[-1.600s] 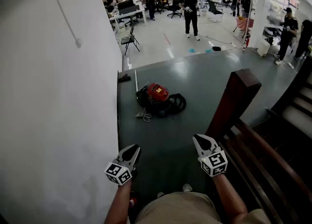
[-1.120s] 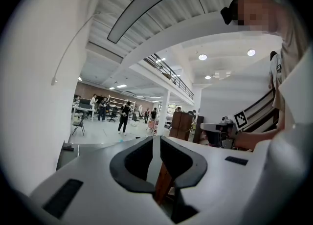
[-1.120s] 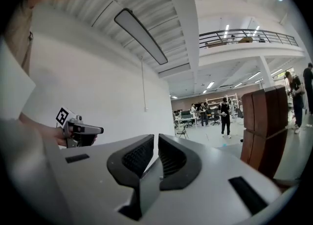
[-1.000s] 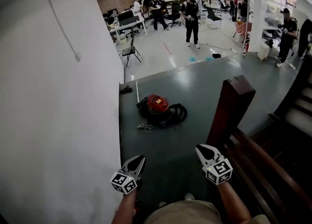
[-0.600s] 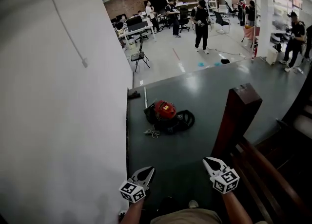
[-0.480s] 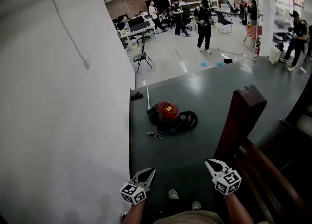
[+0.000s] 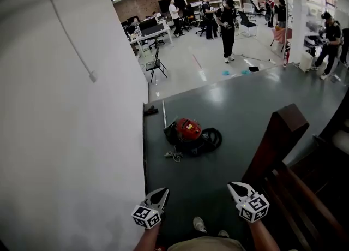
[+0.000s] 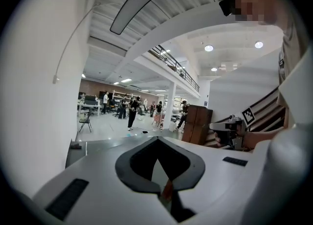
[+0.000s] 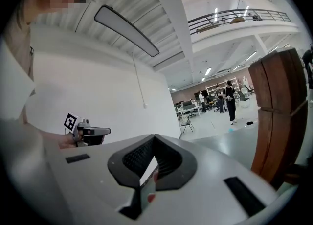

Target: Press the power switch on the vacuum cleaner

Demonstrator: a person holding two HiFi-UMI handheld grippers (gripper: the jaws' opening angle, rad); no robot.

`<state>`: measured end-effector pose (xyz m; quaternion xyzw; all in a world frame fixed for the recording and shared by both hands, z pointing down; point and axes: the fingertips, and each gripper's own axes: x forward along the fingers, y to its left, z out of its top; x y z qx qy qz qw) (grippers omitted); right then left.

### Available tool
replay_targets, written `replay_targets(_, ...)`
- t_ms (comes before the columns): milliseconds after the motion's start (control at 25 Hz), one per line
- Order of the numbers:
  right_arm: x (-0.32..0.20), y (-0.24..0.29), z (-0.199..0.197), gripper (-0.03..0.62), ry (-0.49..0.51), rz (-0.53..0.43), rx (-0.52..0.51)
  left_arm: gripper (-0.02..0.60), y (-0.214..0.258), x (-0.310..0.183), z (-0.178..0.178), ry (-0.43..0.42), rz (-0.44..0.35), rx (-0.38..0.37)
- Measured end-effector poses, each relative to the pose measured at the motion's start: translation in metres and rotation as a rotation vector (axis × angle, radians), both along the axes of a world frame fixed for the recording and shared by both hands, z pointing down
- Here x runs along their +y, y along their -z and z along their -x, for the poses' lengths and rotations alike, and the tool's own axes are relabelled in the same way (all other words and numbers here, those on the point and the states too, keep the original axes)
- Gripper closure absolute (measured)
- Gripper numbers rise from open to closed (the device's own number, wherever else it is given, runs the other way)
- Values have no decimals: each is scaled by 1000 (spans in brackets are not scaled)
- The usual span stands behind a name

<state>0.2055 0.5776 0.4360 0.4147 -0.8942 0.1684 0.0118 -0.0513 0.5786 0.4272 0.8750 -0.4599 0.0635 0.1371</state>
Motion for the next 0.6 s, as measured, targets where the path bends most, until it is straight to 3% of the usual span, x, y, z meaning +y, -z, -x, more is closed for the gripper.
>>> replay_targets(200,-24,15,25,585,24,-21,-36,578,4,-41,39,6,-24,39)
replay_targets(360,-45,21,40,585,20,-41,-25,578,8,-55,53,-48,-42,115)
replay_targets(600,-81,23,64,585,-17,-54,-13,578,2,-87,74,-107,-39,129)
